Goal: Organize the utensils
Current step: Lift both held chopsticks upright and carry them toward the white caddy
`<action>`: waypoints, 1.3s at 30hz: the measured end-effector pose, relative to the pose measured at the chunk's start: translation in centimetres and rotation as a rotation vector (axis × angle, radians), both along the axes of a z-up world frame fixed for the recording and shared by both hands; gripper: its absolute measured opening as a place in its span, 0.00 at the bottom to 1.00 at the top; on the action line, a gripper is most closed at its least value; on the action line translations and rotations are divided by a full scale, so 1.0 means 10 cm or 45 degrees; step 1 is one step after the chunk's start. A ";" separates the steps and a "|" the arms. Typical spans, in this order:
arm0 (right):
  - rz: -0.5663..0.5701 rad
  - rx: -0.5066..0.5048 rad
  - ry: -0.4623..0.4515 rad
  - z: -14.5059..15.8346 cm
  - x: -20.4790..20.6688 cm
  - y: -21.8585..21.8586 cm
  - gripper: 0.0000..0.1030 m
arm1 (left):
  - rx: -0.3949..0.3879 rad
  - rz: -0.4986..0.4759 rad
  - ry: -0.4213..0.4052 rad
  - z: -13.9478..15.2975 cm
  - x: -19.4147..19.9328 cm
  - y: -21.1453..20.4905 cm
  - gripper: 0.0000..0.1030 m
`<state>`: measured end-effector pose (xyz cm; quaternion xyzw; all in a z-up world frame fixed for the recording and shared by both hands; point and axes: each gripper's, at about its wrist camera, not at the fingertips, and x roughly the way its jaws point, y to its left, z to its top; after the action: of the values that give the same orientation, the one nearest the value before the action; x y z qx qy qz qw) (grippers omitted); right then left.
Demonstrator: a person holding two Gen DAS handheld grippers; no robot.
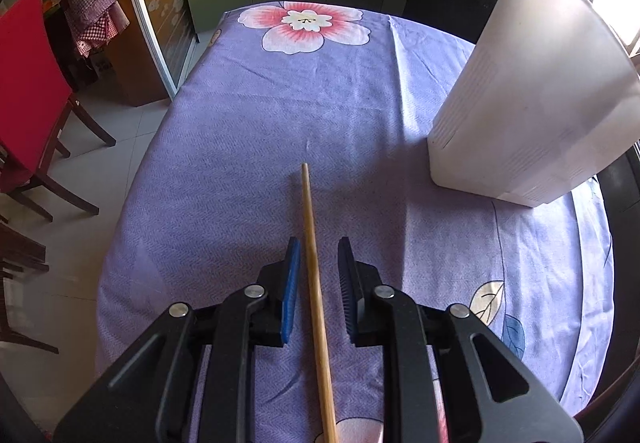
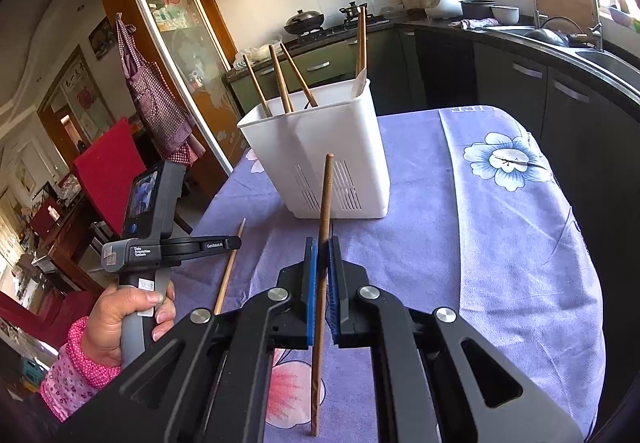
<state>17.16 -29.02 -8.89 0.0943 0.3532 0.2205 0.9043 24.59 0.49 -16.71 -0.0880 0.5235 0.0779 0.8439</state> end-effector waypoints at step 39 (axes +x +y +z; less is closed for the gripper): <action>0.018 0.005 -0.108 0.32 -0.37 -0.03 0.06 | 0.088 -0.229 -0.563 1.25 -1.43 -0.22 0.05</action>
<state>13.46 -29.36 -5.68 0.0843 0.3149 0.2313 0.9167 10.29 -1.75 -4.24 -0.0268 0.3288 -0.0009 0.9440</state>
